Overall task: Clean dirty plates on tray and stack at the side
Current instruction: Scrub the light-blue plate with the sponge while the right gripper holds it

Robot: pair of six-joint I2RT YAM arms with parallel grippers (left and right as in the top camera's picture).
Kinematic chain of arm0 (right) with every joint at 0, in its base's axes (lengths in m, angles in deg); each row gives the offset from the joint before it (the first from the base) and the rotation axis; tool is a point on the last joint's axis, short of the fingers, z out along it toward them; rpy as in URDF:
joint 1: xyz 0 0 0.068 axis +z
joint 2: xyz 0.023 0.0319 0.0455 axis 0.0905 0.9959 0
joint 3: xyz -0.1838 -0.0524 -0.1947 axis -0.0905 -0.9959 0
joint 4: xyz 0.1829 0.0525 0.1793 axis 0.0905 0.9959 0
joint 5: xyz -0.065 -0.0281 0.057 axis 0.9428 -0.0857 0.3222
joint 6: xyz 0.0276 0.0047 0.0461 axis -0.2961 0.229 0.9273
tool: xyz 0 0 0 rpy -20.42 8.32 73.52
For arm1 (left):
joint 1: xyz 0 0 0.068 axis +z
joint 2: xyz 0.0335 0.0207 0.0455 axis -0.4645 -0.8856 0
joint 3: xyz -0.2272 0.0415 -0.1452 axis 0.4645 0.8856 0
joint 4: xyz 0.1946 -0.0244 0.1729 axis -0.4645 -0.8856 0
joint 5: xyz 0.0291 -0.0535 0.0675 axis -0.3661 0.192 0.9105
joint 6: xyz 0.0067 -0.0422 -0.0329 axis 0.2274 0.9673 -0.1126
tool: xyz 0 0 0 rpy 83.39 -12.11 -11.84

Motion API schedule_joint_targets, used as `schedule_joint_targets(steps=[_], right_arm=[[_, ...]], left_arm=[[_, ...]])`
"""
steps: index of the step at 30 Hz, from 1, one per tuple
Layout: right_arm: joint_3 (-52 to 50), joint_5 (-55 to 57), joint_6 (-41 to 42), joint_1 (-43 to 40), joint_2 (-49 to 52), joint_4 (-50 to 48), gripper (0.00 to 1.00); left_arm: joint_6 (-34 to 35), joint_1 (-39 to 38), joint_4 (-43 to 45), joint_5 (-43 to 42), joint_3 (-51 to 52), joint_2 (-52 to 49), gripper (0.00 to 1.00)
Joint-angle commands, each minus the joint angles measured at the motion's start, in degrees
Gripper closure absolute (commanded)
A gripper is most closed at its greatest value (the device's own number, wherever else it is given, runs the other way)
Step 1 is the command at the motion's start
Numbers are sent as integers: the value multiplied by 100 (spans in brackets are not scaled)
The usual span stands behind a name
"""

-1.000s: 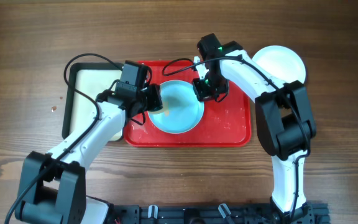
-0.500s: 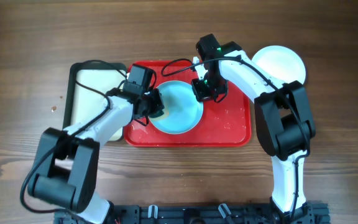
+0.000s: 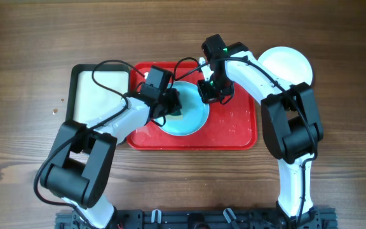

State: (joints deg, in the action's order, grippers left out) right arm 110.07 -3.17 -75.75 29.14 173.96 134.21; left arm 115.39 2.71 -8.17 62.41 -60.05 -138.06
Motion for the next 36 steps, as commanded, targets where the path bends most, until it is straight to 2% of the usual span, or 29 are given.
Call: schedule_joint_targets(steps=[1,4,8,13,15,20,30,33,36], right_arm=[[-98,-31,-11,85,55,-20,96],[-98,-31,-26,85,55,-15,96],[-98,-28,-39,85,55,-20,96],[-98,-28,-39,85,55,-20,96],[-98,-28,-39,85,55,-20,96],[-98,-31,-37,85,55,-37,96],[-98,-31,-37,85,55,-37,96],[-98,-31,-39,85,55,-37,95],[-98,-31,-42,85,55,-37,96]], left_arm=[[120,-155,199,-1099,81,-203,96],[92,-109,236,-1154,59,-68,96],[-210,120,164,-1075,55,656,96],[-208,507,-501,-396,55,1836,96],[-205,538,-935,101,57,1989,96],[-205,361,-1246,402,109,1563,96],[-138,203,-599,1078,109,-125,96],[-138,160,-190,654,109,-389,96],[-138,98,70,-431,109,-463,95]])
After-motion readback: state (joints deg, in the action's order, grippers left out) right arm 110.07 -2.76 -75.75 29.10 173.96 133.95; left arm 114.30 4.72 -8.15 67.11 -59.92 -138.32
